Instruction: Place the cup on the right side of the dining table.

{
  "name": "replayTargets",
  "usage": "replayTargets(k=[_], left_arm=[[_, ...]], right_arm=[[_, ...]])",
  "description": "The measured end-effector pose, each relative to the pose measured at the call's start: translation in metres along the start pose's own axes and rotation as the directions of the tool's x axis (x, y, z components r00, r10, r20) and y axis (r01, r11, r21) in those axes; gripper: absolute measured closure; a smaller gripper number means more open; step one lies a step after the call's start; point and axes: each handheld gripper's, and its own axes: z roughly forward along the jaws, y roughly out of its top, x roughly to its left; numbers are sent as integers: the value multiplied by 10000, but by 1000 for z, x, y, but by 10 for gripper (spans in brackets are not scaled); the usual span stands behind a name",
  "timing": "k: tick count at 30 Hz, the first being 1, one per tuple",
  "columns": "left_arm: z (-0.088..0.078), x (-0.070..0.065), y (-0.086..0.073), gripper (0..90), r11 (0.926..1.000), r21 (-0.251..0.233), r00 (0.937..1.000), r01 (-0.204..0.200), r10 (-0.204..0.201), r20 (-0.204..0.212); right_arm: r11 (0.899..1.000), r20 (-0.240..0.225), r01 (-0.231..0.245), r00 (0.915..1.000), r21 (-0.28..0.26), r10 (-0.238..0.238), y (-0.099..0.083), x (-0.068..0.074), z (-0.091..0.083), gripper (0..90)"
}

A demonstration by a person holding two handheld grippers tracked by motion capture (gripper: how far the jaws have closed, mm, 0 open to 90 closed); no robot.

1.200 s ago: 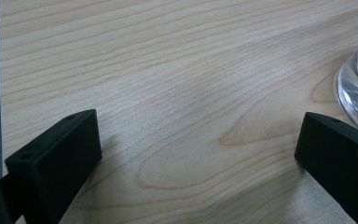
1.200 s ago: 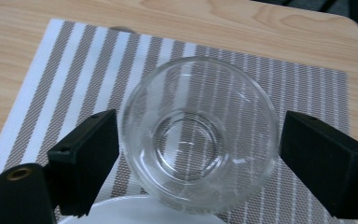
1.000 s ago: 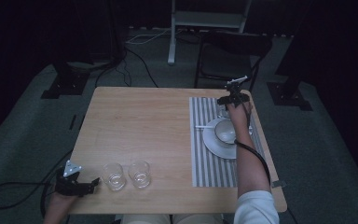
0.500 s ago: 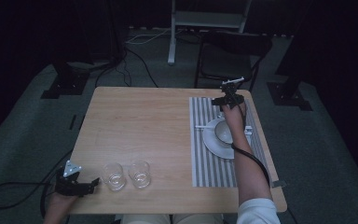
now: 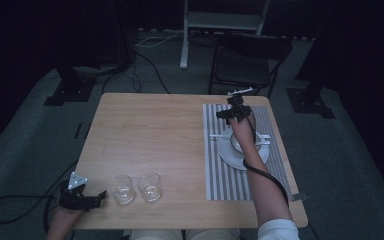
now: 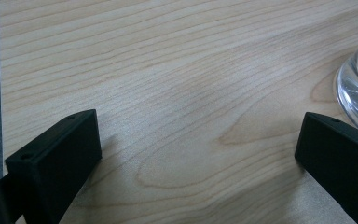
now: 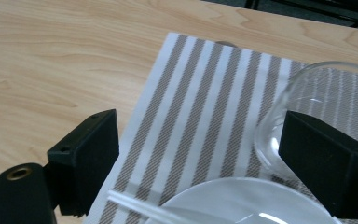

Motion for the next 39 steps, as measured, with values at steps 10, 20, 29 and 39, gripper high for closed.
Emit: replayTargets(k=[10, 20, 29, 39], left_arm=[[0, 0, 0, 7, 10000, 0, 10000, 1, -1, 1], [0, 0, 0, 7, 10000, -1, 10000, 0, 0, 0], [0, 0, 0, 7, 10000, -1, 10000, 0, 0, -1], [0, 0, 0, 7, 10000, 0, 10000, 0, 0, -2]], right_arm=[[9984, -432, 481, 9978, -306, -494, -23, 23, -6, 119], [9953, -831, 619, 9942, -751, -681, -47, 36, -18, 119], [9878, -1120, 1063, 9865, -1141, -1191, -66, 54, -30, 119], [9856, -1461, 1107, 9808, -1282, -1292, -94, 62, -37, 119]])
